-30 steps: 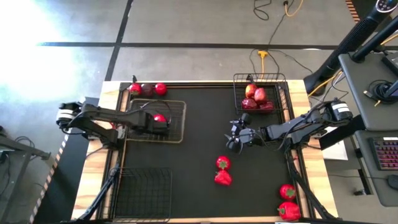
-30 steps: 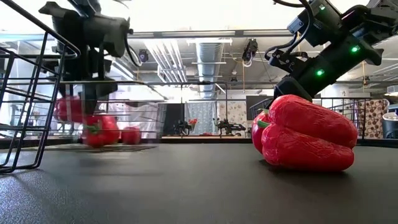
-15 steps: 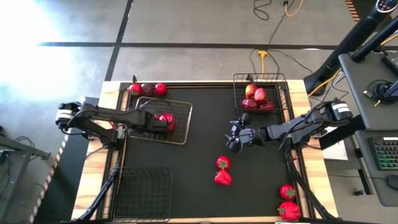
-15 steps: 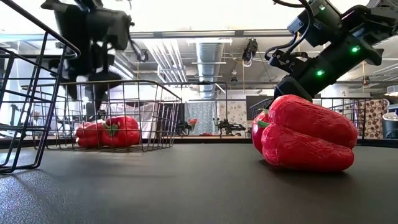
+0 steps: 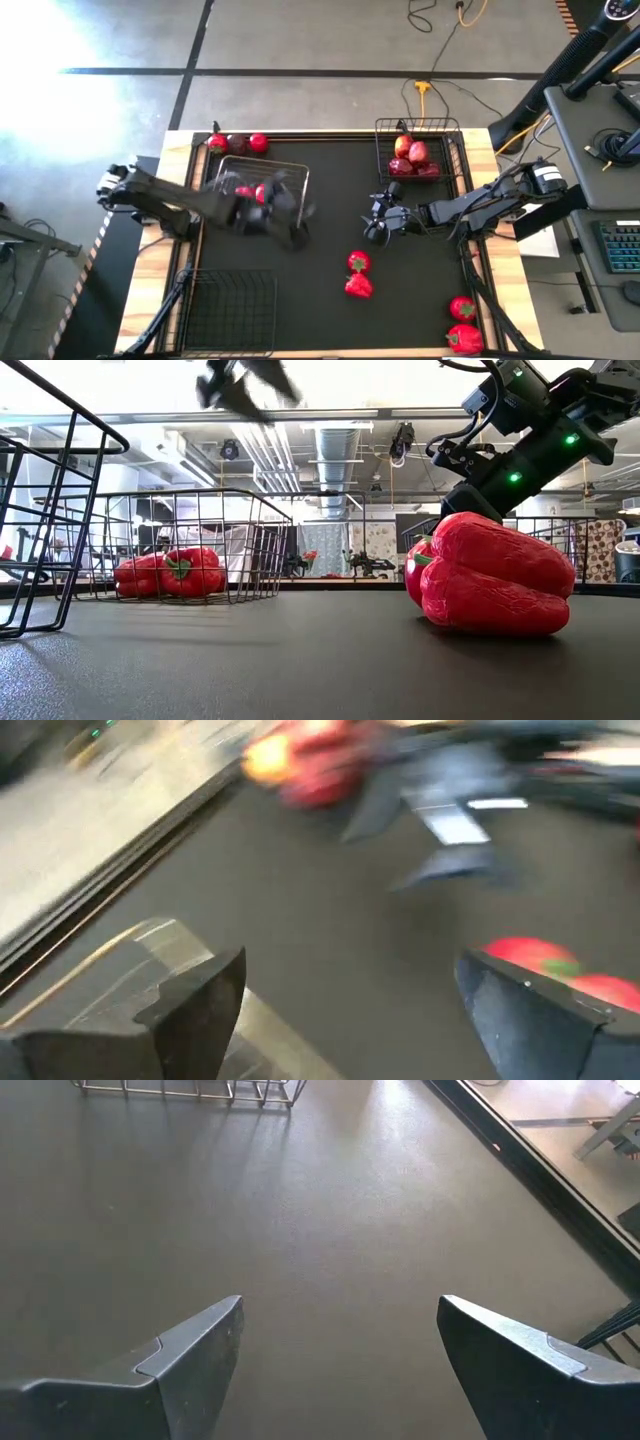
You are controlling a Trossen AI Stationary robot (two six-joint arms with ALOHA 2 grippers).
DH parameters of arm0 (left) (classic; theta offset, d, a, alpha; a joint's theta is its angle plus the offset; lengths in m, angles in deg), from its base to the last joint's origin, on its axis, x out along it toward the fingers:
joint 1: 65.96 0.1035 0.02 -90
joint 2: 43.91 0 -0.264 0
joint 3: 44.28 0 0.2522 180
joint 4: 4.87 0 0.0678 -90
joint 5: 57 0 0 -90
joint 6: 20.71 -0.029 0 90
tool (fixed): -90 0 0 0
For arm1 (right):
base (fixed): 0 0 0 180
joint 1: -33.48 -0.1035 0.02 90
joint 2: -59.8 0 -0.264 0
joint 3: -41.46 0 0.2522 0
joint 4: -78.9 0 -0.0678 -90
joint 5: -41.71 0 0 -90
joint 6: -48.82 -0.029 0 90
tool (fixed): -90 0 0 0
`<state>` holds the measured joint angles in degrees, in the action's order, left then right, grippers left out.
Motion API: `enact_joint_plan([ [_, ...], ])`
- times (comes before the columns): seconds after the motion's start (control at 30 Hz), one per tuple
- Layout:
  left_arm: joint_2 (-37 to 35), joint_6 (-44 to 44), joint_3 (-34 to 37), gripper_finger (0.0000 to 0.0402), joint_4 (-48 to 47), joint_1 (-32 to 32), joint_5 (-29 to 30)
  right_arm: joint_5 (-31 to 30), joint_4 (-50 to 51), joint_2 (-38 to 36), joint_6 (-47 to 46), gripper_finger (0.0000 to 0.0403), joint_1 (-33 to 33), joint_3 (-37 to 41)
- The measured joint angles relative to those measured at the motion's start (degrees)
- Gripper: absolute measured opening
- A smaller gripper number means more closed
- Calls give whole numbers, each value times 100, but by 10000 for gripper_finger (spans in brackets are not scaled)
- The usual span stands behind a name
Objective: Sort produce into baskets
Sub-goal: Put the bottom center bell pepper into the golden basket
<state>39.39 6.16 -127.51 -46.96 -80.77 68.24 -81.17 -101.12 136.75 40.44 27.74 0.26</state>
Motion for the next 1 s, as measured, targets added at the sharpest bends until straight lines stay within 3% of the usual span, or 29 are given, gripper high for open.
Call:
enact_joint_plan([
  [0.1, 485, -720, 7, 339, 1157, -460, -38, 0, 0, 0, 0, 325, 0, 0],
  [0.2, 1100, -1059, -129, 339, 1639, -697, -41, 2, 0, 0, 0, 325, 0, 0],
  [0.4, 2347, -1082, -682, 336, 1632, -697, -39, 1, 4, 0, 48, 325, -2, 0],
  [0.6, 3140, -981, -1391, 326, 1513, -552, -30, -17, 113, -119, 117, 325, -274, 4],
  [0.83, 3597, -1167, -1951, 325, 1022, -583, -66, -22, 1183, -459, -820, 325, -959, 4],
  [1.0, 3608, -1726, -2045, 325, 1284, -712, -596, -326, 1441, -488, -1461, 325, -1459, 7],
])
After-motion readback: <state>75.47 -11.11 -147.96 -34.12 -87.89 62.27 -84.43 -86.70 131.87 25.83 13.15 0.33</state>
